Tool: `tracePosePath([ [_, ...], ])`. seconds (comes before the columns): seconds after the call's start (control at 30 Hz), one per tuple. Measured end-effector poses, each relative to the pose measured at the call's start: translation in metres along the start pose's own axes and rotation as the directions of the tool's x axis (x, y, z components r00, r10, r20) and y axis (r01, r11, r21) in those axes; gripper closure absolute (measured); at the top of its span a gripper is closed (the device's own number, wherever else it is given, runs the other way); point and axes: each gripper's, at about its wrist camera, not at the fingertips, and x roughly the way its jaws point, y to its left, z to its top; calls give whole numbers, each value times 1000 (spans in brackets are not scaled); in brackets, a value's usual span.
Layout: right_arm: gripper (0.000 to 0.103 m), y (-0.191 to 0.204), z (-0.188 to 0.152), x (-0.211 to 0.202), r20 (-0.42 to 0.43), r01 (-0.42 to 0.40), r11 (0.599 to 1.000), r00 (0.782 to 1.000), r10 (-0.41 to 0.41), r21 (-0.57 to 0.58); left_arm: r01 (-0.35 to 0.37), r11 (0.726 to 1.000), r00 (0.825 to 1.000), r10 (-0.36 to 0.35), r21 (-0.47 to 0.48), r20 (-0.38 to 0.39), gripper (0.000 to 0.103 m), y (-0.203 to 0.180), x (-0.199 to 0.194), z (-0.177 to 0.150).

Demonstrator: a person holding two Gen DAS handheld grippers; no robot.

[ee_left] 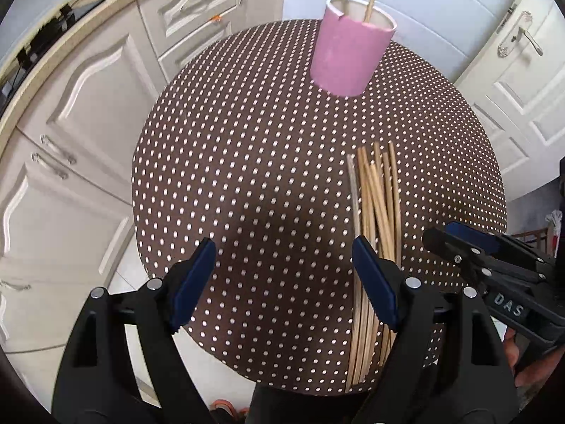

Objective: Organize utensils
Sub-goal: 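Move both grippers back down to the chopstick pile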

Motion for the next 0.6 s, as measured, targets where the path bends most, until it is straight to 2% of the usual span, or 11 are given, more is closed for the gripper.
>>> tracePosePath([
  [0.13,75,7,2,9,-21,-41,999,999,41,8,6,999,1000,-7,-35,-19,22,10,6,-7],
  [0.27,84,12,4,22,-50,-16,1000,999,15,-12,19,997,998,-24,-75,-54,22,22,14,-10],
  [0.4,96,16,7,31,-62,-30,999,998,29,-20,15,996,997,-21,-88,-68,22,29,18,-9],
  [0.6,97,18,16,45,-71,20,1000,997,-22,-19,14,994,995,-24,-105,-93,22,36,26,-11],
])
